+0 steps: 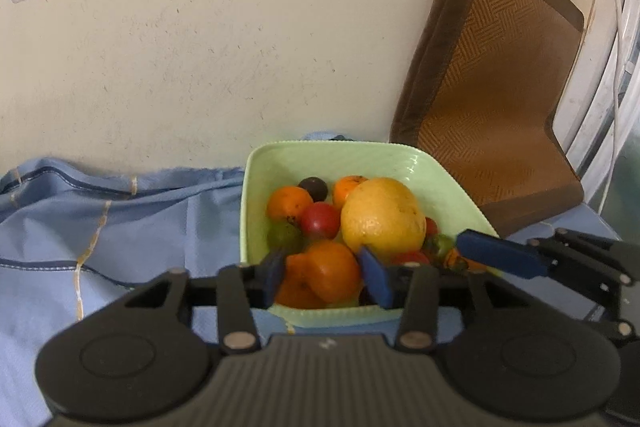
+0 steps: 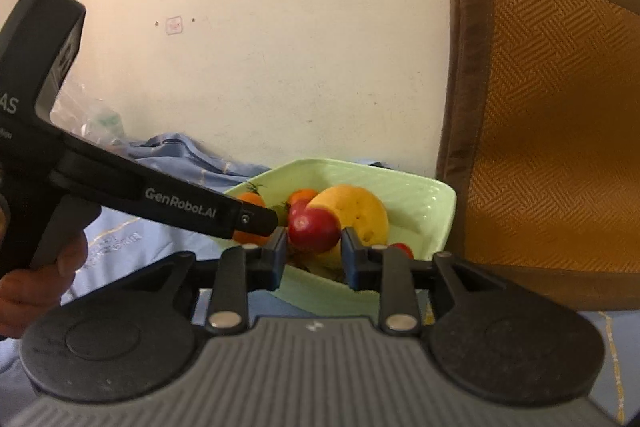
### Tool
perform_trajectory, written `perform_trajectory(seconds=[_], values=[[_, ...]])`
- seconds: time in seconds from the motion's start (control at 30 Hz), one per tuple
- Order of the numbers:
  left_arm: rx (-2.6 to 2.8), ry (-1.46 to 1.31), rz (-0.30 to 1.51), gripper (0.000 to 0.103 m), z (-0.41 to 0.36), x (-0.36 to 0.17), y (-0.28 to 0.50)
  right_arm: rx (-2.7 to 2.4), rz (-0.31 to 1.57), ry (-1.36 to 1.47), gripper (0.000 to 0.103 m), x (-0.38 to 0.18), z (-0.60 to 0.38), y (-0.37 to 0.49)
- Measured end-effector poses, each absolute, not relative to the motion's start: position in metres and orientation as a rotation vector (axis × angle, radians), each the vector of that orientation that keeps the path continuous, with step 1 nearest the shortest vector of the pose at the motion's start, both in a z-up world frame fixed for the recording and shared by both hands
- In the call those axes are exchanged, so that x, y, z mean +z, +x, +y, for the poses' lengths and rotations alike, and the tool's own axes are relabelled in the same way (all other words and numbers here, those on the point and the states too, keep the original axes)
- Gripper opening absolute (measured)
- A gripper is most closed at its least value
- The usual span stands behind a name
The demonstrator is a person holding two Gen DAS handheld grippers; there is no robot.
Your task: Organize fruits
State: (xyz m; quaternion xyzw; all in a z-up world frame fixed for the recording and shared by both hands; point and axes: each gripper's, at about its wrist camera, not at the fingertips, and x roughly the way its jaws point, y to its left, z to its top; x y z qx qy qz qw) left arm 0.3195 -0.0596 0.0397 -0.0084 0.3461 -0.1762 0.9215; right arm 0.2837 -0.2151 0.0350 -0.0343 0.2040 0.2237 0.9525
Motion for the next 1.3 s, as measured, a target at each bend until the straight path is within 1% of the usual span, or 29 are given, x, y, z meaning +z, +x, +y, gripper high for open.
perform_trajectory(seconds=[0.03,0.07,0.17,0.27,0.33,0.43,0.5,0.53,0.57,0.6,0.63,0.67,0.7,0.73,0.8,0.83,0.9,1.17,1.3], values=[[-0.359,-0.027,0.706,0.045,-0.059,0.041,0.316,0.451,0.412,-0.066,0.040,0.036,-0.216,0.282],[-0.357,-0.036,0.700,0.045,-0.058,0.045,0.312,0.450,0.408,-0.054,0.041,0.037,-0.218,0.279],[-0.335,-0.074,0.676,0.045,-0.048,0.055,0.295,0.443,0.391,-0.024,0.041,0.040,-0.223,0.268],[-0.307,-0.118,0.643,0.047,-0.036,0.066,0.264,0.437,0.383,0.018,0.041,0.045,-0.231,0.241],[-0.265,-0.105,0.625,0.053,-0.033,0.070,0.239,0.440,0.398,0.054,0.041,0.045,-0.233,0.223],[-0.195,-0.040,0.606,0.060,-0.037,0.067,0.200,0.431,0.444,0.117,0.042,0.037,-0.237,0.190],[-0.139,0.015,0.609,0.060,-0.044,0.063,0.175,0.413,0.479,0.175,0.046,0.029,-0.240,0.172],[-0.124,0.029,0.616,0.060,-0.046,0.060,0.164,0.395,0.495,0.212,0.051,0.025,-0.243,0.162],[-0.114,0.034,0.625,0.061,-0.048,0.057,0.154,0.375,0.501,0.250,0.053,0.023,-0.246,0.154],[-0.104,0.035,0.634,0.064,-0.049,0.054,0.144,0.355,0.507,0.296,0.053,0.021,-0.250,0.145],[-0.095,0.035,0.642,0.070,-0.050,0.052,0.135,0.340,0.517,0.339,0.054,0.019,-0.254,0.138],[-0.088,0.041,0.644,0.074,-0.051,0.051,0.126,0.330,0.533,0.379,0.061,0.018,-0.257,0.132],[-0.083,0.052,0.638,0.084,-0.051,0.050,0.118,0.324,0.545,0.407,0.064,0.017,-0.259,0.126],[-0.076,0.066,0.628,0.089,-0.052,0.050,0.109,0.319,0.551,0.426,0.067,0.018,-0.260,0.121],[-0.054,0.098,0.599,0.093,-0.054,0.051,0.093,0.311,0.548,0.434,0.069,0.022,-0.260,0.107],[-0.046,0.106,0.587,0.096,-0.055,0.051,0.087,0.306,0.541,0.432,0.076,0.023,-0.260,0.100],[-0.033,0.108,0.573,0.103,-0.054,0.053,0.075,0.299,0.521,0.426,0.080,0.026,-0.257,0.090],[0.002,0.086,0.571,0.103,-0.044,0.058,0.055,0.327,0.511,0.414,0.089,0.033,-0.249,0.072],[0.024,0.097,0.574,0.103,-0.044,0.058,0.050,0.333,0.509,0.416,0.091,0.036,-0.248,0.065]])
